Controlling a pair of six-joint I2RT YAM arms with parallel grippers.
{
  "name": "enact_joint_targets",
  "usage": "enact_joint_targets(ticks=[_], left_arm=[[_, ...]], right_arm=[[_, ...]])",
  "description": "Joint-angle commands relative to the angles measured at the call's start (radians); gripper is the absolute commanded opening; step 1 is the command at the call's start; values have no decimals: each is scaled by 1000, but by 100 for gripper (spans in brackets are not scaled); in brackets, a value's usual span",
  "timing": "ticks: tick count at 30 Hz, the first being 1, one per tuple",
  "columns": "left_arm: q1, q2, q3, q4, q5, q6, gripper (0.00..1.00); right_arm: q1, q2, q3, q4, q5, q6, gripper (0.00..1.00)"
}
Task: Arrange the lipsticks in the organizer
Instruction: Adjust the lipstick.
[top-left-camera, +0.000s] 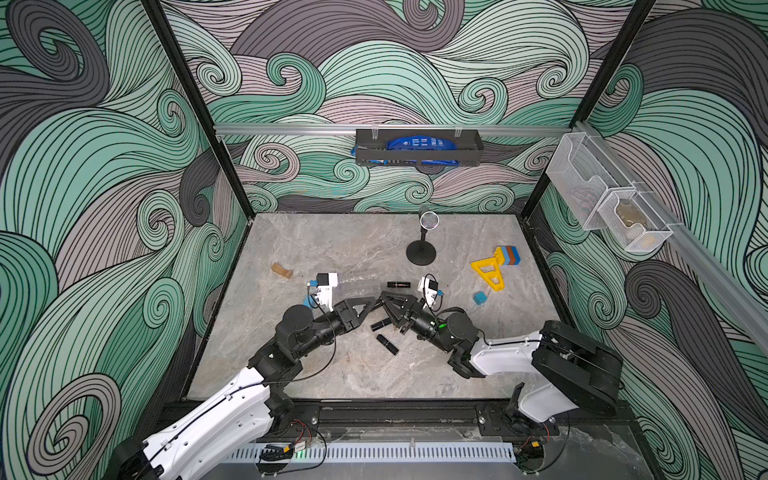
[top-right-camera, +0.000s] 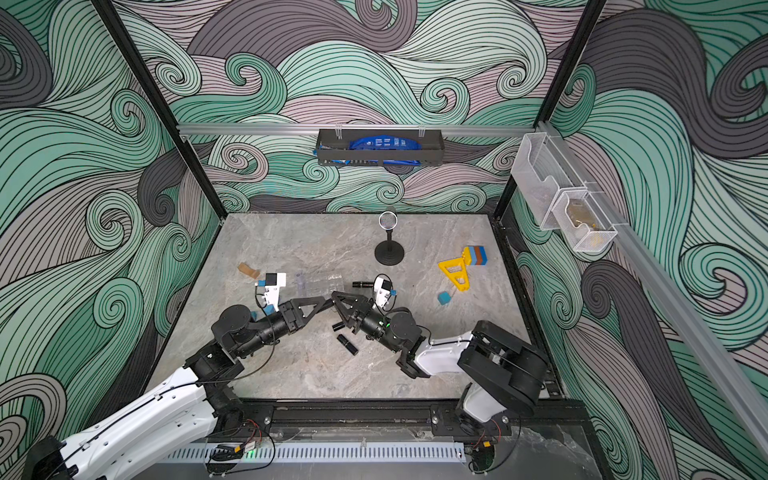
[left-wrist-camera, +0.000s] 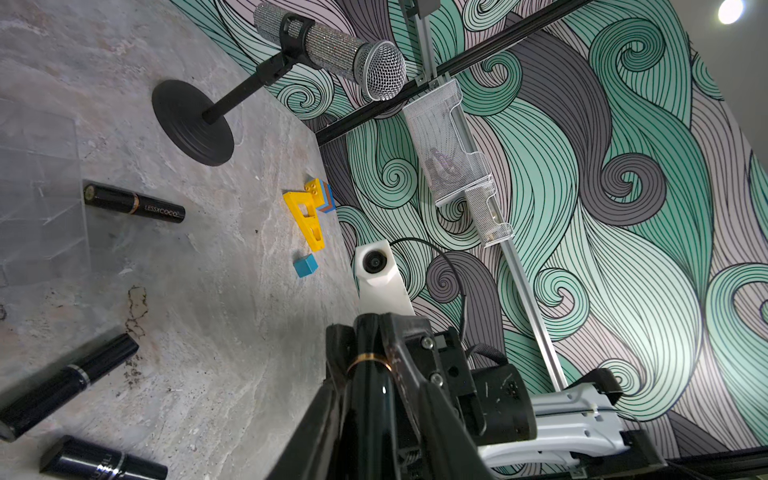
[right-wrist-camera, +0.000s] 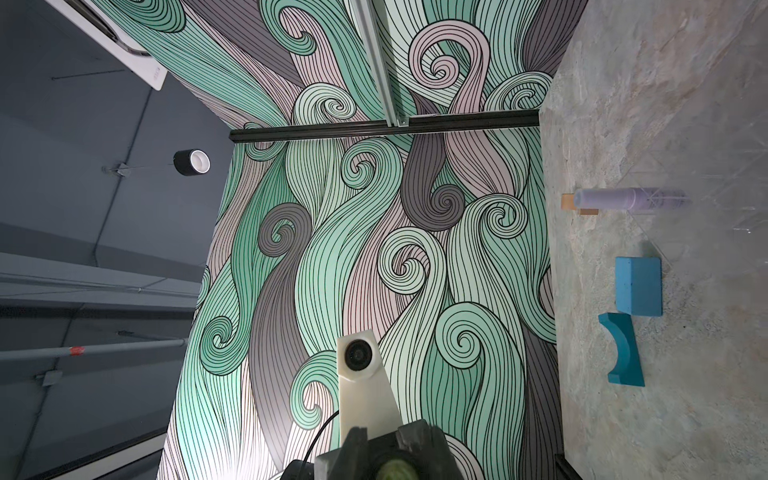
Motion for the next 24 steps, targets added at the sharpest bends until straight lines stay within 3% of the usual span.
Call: enact_joint_targets(ticks=[1, 7, 18, 24], left_arm=[[-6, -4, 0, 1, 16, 18, 29], [-6, -49, 5, -70, 8, 47, 36], [-6, -34, 5, -74, 17, 65, 24], [-7, -38, 26, -123, 5, 83, 11]], right_arm=[[9, 9, 4, 41, 11, 1, 17], [10, 7, -6, 32, 27, 5, 18], [18, 33, 1, 40, 18, 15, 18], [18, 49, -2, 53, 19, 30, 22]])
